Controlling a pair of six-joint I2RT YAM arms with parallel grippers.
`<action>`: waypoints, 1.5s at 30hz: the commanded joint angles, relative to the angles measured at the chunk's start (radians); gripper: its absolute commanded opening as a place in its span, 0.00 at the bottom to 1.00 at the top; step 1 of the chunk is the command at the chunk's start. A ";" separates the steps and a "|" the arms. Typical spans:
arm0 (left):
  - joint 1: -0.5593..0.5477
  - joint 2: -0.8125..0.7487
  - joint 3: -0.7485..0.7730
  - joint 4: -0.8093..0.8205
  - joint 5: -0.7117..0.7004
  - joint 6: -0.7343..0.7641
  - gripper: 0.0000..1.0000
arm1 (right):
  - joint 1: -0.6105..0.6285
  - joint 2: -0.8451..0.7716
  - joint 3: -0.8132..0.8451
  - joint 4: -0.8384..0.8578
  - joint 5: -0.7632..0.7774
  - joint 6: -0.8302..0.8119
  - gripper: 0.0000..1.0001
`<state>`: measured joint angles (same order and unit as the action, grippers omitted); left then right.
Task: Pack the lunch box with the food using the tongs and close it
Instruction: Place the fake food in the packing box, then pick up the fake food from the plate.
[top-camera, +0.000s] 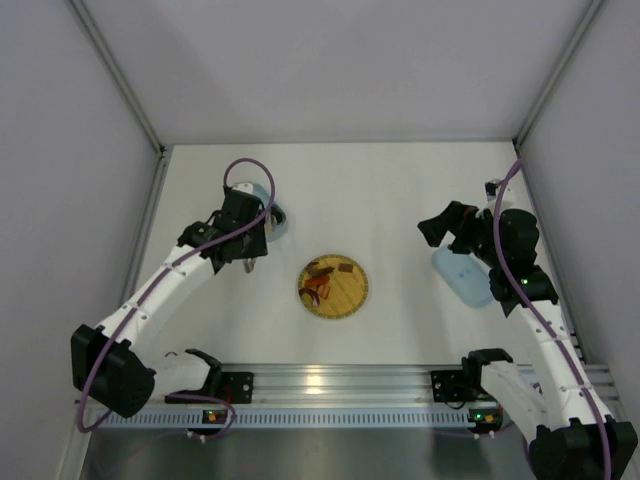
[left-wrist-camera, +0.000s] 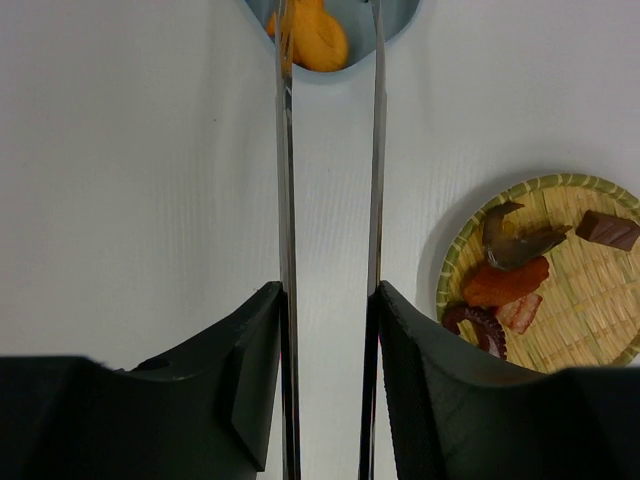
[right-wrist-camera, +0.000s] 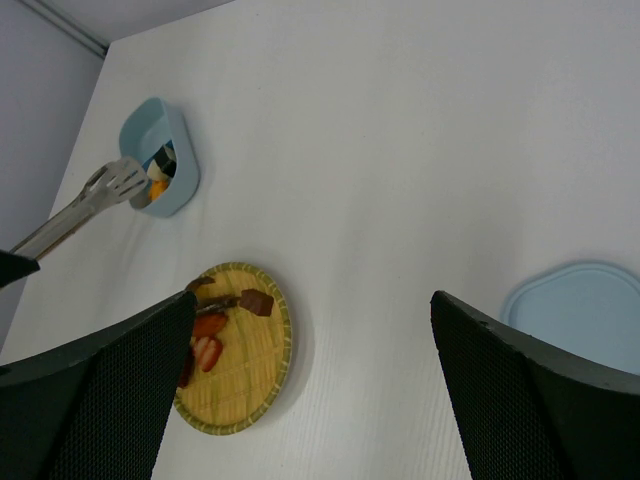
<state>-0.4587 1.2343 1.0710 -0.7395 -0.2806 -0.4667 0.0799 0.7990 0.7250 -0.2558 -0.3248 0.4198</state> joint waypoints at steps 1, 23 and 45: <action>0.003 -0.042 0.023 0.060 0.073 0.031 0.46 | -0.015 -0.006 0.007 0.033 -0.007 -0.015 0.99; -0.506 0.048 0.112 0.025 0.041 -0.064 0.49 | -0.017 -0.018 0.007 0.018 0.001 -0.016 0.99; -0.580 0.077 0.096 -0.044 -0.012 -0.113 0.49 | -0.015 -0.029 -0.001 0.010 0.001 -0.018 1.00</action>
<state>-1.0229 1.3441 1.1542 -0.7876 -0.2874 -0.5716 0.0799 0.7948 0.7250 -0.2604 -0.3233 0.4187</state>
